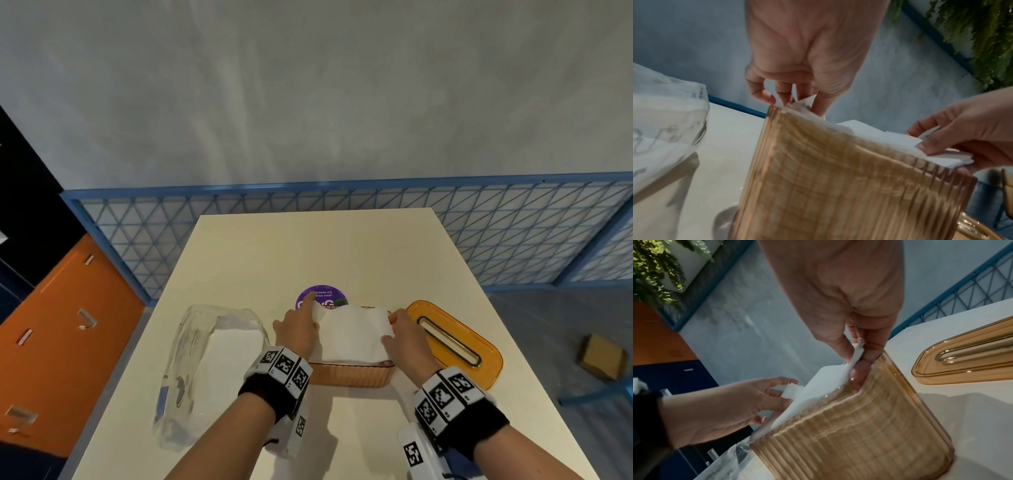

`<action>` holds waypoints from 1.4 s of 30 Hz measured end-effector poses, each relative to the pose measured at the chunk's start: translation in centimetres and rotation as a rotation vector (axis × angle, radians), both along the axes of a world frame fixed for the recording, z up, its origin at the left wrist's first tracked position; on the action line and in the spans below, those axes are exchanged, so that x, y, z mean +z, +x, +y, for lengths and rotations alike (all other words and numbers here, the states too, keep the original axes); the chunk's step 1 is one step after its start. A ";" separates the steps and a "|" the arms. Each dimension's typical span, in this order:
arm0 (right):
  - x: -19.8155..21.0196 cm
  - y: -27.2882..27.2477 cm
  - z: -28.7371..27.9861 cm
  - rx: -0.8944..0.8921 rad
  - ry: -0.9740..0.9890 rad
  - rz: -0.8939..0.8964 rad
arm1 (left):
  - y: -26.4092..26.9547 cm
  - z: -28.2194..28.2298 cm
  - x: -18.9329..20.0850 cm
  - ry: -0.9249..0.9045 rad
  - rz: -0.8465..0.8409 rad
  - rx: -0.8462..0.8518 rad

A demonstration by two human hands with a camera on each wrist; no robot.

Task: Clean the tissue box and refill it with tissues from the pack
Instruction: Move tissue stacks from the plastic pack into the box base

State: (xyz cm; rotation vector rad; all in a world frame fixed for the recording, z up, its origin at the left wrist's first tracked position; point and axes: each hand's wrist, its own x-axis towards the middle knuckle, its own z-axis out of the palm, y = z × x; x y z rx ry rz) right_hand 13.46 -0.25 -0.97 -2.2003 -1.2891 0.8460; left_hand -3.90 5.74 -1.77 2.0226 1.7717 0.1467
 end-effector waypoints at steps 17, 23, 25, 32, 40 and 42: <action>1.9 1.1 1.7 0.869 -0.370 -0.650 | -0.8 1.0 1.1 -0.121 0.394 -0.723; 3.6 0.5 2.5 0.964 -0.369 -0.710 | -1.1 1.0 2.2 -0.060 0.587 -0.824; 3.7 0.1 2.3 1.010 -0.361 -0.816 | -1.1 0.9 1.9 -0.003 0.612 -0.817; 1.3 0.5 1.9 0.995 -0.260 -0.957 | -1.1 0.0 0.8 0.113 0.626 -0.774; 2.0 1.2 0.7 0.862 -0.162 -0.755 | -3.0 -1.2 1.0 0.095 0.477 -0.569; 2.4 1.5 0.5 0.781 -0.057 -0.665 | -4.0 -1.6 1.1 0.155 0.396 -0.522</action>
